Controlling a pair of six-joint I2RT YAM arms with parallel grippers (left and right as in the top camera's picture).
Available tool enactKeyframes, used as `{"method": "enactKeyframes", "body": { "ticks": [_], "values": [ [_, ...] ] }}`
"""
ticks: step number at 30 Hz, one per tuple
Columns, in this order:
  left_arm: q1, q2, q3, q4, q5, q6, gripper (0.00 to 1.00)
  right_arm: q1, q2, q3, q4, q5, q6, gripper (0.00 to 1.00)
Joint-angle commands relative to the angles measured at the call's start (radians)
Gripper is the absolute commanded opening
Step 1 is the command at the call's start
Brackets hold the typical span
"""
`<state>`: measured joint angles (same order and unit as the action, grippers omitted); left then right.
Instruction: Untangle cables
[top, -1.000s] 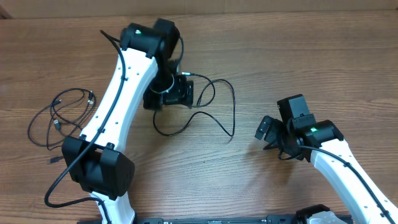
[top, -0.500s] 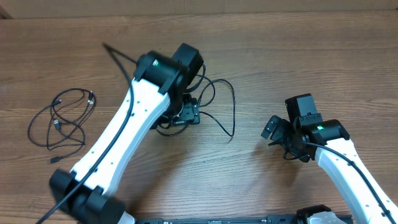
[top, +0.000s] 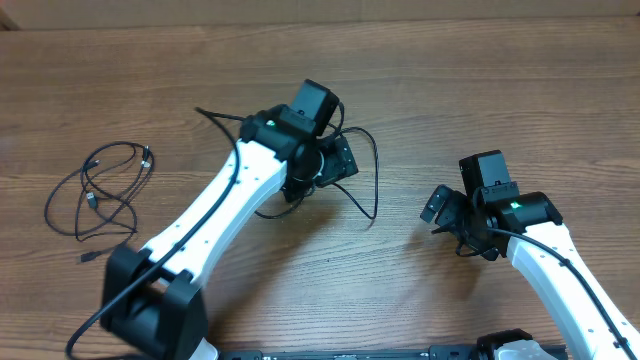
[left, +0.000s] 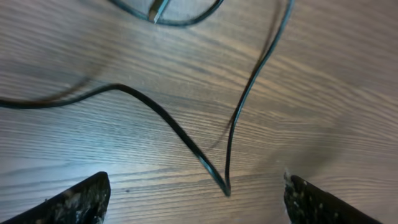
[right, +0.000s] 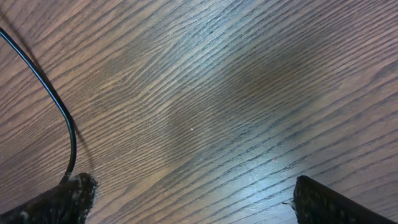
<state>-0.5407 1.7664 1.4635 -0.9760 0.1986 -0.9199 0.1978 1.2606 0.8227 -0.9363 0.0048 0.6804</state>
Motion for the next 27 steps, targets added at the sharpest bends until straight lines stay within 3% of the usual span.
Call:
{"method": "enactKeyframes", "body": {
  "ticks": [1,6,9,11,12,13,18,27],
  "values": [
    [-0.016,0.074,-0.016,0.003,0.038,-0.071,0.88,-0.004,0.0,-0.001,0.003,0.009,0.004,1.0],
    [-0.027,0.157,-0.016,0.006,0.081,-0.076,0.79,-0.004,0.0,-0.001,0.003,0.009,0.004,1.0],
    [-0.028,0.174,-0.016,0.018,0.077,-0.076,0.62,-0.004,0.0,-0.001,0.003,0.009,0.004,1.0],
    [-0.015,0.171,-0.009,0.025,0.056,-0.075,0.42,-0.004,0.0,-0.001,0.003,0.009,0.004,1.0],
    [-0.006,0.168,0.0,0.024,0.048,-0.07,0.15,-0.004,0.0,-0.001,0.003,0.009,0.004,1.0],
    [0.003,0.162,0.013,0.021,0.045,-0.058,0.04,-0.004,0.0,-0.001,0.002,0.009,0.004,1.0],
    [0.065,0.141,0.163,-0.069,-0.027,0.032,0.04,-0.004,0.0,-0.001,0.003,0.009,0.004,1.0],
    [0.212,0.135,0.661,-0.405,-0.43,0.269,0.04,-0.004,0.0,-0.001,0.003,0.009,0.004,1.0]
  ]
}}
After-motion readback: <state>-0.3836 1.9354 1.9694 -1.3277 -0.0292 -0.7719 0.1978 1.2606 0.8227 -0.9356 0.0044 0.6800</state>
